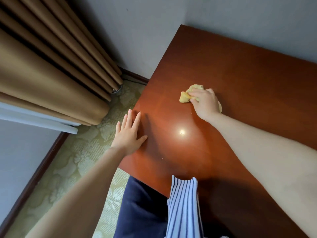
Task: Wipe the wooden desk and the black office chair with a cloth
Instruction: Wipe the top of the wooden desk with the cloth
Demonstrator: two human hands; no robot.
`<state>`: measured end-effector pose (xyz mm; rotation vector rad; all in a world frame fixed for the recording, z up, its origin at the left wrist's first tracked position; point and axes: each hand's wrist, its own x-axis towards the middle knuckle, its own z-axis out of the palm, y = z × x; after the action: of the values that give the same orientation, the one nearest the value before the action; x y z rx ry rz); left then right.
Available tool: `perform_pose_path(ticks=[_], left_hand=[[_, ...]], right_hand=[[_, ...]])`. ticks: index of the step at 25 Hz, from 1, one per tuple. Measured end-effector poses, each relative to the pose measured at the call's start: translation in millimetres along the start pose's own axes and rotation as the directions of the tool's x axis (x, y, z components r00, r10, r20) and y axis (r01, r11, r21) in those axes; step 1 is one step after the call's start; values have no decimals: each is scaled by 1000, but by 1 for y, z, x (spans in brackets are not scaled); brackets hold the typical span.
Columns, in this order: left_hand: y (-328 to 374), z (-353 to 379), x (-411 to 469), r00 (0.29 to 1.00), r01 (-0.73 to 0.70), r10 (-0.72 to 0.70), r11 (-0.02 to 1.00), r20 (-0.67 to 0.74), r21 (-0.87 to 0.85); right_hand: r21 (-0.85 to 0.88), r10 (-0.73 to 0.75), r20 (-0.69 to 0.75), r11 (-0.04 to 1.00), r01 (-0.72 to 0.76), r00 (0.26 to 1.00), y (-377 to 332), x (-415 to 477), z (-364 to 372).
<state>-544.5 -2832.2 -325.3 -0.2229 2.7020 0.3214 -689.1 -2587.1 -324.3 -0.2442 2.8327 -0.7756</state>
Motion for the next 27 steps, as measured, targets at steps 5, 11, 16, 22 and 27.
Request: perform_pose_path(ticks=[5,11,16,22,27], left_hand=[[-15,-11,5,993,-99,99,995,57,-8],[-40,-18,8,920,-385,383,923,85,-2],[-76,-29,2,779,-605,579,795,240,46],[-93,-33,-9,744,-629,567,773,353,85],[-90,-38,-2,773,-608,525,773,356,182]], right_hand=[[83,-17,23,996,15,1000,-29,-46,24],[119,155,-141,983,-138,978,-78,-98,68],[170,308,-288,948,-269,906,-136,-153,113],[39,234,-434,970,-242,870,-188,-225,156],[-7,260,-475,954,-299,841,-167,-272,152]])
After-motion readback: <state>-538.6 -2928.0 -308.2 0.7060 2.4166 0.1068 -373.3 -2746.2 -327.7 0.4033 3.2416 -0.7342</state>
